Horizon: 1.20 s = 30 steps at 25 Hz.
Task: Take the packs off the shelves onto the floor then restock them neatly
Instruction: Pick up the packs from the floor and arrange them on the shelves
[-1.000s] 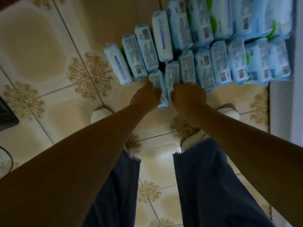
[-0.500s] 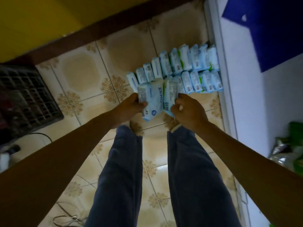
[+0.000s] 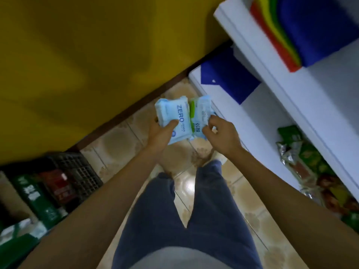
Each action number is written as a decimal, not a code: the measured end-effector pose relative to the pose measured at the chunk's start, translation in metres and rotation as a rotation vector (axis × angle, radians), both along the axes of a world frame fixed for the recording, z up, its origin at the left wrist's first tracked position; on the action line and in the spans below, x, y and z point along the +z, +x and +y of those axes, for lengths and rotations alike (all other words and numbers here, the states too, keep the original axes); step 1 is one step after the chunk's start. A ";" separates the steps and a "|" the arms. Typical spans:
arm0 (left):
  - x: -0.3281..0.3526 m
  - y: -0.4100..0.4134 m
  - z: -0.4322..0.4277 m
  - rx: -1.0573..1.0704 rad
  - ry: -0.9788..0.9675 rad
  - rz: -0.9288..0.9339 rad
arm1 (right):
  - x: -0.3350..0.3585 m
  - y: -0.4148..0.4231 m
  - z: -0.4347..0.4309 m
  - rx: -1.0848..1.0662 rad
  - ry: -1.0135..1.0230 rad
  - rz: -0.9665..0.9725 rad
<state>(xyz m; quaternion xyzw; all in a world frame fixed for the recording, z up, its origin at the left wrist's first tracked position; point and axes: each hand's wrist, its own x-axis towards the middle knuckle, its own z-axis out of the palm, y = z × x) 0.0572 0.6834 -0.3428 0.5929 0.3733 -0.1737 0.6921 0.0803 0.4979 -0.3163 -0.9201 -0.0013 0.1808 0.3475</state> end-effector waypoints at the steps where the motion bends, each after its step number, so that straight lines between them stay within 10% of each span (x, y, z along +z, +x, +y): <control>1: 0.017 0.003 0.003 -0.027 -0.004 -0.018 | 0.013 -0.006 -0.008 -0.143 0.046 0.024; 5: 0.081 0.009 -0.010 -0.191 -0.199 -0.076 | 0.067 -0.043 -0.049 -0.534 0.364 0.076; 12: 0.159 -0.034 -0.105 -0.476 -0.318 -0.265 | 0.156 -0.127 -0.097 -0.593 0.629 -0.131; 22: 0.240 -0.159 -0.269 -0.531 -0.650 -0.385 | 0.229 -0.276 -0.207 -0.759 0.615 -0.402; 30: 0.292 -0.190 -0.338 -0.737 -0.434 -0.847 | 0.252 -0.297 -0.250 -0.814 1.411 -0.361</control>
